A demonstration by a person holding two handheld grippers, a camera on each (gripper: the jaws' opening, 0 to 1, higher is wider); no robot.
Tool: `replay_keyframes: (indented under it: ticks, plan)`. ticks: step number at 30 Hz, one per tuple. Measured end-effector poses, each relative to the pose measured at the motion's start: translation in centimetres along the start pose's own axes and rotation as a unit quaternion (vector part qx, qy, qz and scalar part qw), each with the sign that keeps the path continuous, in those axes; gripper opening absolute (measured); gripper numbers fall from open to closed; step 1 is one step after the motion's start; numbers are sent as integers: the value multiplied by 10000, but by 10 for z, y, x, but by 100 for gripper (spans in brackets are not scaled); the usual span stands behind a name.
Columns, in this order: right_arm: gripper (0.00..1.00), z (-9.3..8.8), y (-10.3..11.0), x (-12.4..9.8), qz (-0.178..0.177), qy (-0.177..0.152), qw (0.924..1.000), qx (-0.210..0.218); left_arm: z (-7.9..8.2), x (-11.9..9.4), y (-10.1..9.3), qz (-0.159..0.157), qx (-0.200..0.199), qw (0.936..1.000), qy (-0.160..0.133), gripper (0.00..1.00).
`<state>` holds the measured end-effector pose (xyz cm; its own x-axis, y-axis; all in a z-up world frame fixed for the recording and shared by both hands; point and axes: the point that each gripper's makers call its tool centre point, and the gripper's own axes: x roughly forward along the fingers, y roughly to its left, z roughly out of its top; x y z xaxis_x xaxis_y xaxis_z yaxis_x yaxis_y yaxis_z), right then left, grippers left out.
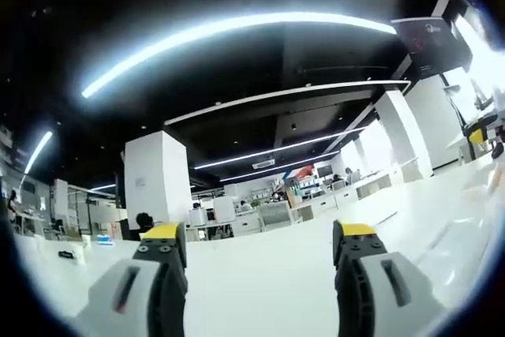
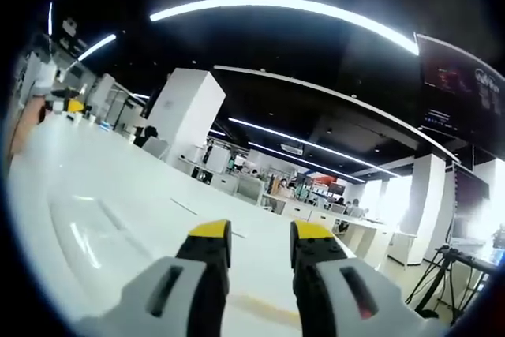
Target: Snap each plastic latch of the storage box into its locked position after aligning the lid with the box until every specified latch is closed and the lid sits flush.
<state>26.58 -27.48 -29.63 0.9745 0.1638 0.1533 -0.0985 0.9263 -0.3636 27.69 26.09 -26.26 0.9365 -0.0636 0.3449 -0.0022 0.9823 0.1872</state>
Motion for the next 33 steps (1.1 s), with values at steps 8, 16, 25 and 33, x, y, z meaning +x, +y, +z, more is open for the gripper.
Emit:
replay_keyframes:
  ticks: [8,16,25,33]
  plan:
    - [29,-1,-2,-1,-19,3,10000,18,-1,1,-5,-84,36,9999,44,77]
    - [28,-5,-5,0,-76,106,9999,14,-3,0,-5,-68,63,9999,98,77]
    - [20,-8,0,1,58,190,9998,67,-2,0,-4,-45,68,9999,72,77]
    - [20,-10,-4,1,-21,221,9997,81,-4,1,-4,-54,96,9999,104,77]
